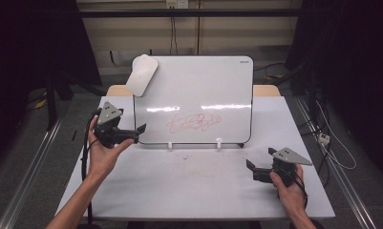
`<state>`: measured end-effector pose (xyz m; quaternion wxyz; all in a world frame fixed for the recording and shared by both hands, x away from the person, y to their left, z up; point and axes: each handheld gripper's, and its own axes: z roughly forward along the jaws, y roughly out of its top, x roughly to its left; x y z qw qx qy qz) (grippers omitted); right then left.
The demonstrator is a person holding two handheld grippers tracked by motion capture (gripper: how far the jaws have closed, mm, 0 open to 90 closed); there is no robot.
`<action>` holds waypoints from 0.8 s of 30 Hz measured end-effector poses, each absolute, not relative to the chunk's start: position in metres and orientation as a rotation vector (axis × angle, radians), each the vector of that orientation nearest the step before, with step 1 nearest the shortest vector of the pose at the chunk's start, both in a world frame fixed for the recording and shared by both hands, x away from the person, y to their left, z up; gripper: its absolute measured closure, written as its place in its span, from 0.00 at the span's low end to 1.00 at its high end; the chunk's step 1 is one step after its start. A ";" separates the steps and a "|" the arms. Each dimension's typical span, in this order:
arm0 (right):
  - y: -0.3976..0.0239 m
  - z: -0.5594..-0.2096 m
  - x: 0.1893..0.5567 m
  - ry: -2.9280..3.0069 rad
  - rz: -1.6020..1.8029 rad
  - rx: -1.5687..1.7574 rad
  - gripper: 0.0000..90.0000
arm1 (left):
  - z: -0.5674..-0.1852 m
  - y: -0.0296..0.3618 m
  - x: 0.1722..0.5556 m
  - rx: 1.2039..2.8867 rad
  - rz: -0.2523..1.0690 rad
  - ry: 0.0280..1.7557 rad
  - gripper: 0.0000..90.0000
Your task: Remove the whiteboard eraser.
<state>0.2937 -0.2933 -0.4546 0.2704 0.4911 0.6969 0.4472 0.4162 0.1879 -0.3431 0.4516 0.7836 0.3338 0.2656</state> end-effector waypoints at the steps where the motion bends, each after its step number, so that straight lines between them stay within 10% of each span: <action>1: -0.293 -0.454 0.293 1.880 1.207 1.311 0.04 | -0.337 0.185 0.422 1.926 0.680 0.818 0.07; 24: -0.293 -0.455 0.293 1.889 1.207 1.307 0.04 | -0.311 0.164 0.467 1.897 0.903 0.789 0.10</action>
